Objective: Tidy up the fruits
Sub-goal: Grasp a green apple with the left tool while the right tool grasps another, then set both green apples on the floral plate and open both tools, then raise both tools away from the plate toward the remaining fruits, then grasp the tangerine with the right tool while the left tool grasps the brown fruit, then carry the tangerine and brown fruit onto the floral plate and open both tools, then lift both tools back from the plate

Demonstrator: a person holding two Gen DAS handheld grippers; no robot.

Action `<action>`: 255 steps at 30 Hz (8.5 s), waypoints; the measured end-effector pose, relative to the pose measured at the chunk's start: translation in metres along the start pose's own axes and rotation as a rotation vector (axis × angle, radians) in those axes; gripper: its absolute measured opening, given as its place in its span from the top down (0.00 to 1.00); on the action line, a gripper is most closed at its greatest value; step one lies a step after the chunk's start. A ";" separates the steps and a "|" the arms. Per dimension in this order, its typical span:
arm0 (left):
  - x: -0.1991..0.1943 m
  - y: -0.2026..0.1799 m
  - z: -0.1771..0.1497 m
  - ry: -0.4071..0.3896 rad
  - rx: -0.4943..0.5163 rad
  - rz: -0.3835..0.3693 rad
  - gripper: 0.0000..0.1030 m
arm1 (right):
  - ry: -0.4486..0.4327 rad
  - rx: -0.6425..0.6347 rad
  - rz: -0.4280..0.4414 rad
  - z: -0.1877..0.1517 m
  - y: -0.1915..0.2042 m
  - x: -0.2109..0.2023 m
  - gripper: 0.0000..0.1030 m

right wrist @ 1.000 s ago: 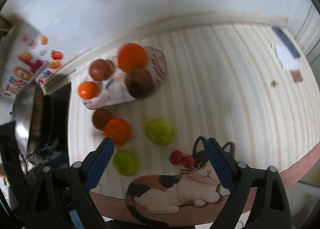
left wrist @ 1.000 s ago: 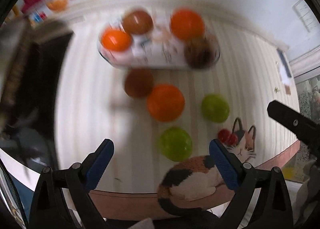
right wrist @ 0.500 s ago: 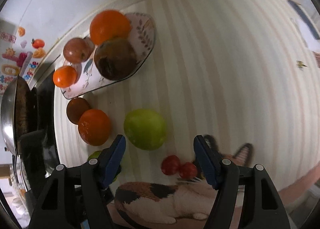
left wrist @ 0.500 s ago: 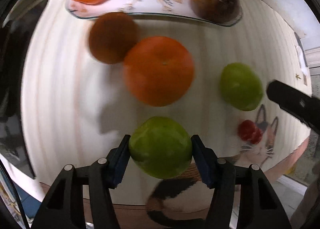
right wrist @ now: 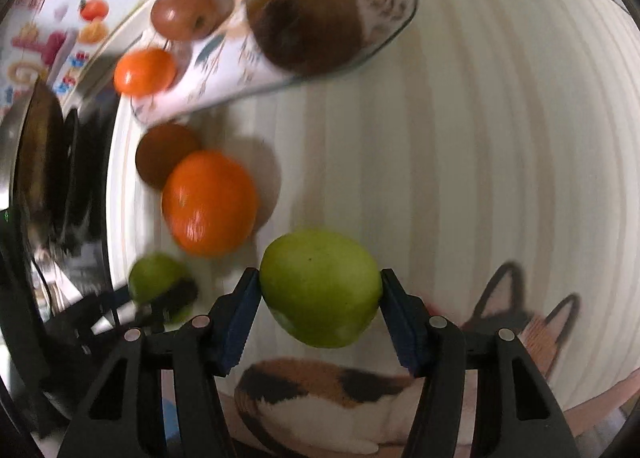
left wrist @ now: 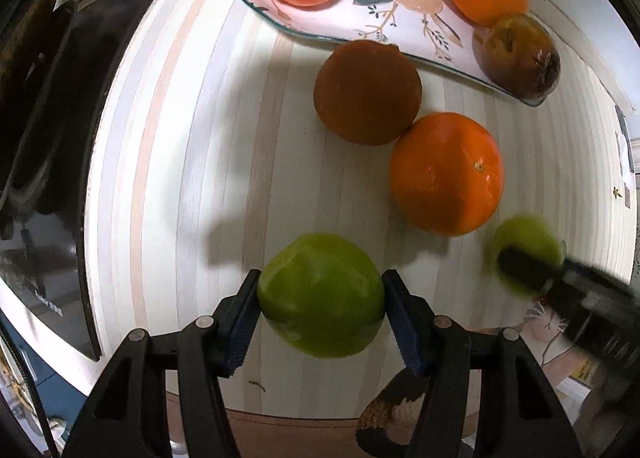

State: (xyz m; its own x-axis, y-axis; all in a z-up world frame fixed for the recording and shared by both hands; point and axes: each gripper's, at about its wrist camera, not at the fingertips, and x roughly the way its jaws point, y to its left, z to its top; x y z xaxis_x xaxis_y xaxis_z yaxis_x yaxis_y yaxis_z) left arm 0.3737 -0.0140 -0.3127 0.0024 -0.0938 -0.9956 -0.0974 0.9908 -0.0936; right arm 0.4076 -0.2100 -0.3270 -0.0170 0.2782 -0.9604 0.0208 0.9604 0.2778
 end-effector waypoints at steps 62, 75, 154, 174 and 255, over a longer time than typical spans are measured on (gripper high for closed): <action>-0.108 -0.010 0.126 -0.198 0.029 0.034 0.15 | -0.224 0.052 -0.127 0.117 -0.004 -0.106 0.06; -0.157 0.005 0.042 -0.326 0.043 0.051 0.15 | -0.356 -0.051 -0.213 0.033 0.045 -0.158 0.06; -0.002 -0.017 0.095 -0.012 0.092 -0.003 0.49 | -0.049 0.100 0.001 0.007 0.000 -0.008 0.34; -0.005 0.016 -0.011 -0.006 0.059 0.000 0.50 | 0.051 -0.036 0.020 -0.025 0.041 0.002 0.31; -0.197 0.017 0.018 -0.439 0.047 0.027 0.17 | -0.470 -0.107 -0.219 0.003 0.080 -0.195 0.02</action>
State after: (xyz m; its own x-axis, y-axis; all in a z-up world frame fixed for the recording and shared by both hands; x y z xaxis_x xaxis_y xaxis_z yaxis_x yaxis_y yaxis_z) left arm 0.3891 0.0230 -0.1186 0.4243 -0.0276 -0.9051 -0.0583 0.9966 -0.0577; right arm 0.4154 -0.1874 -0.1172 0.4408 0.0578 -0.8958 -0.0359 0.9983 0.0467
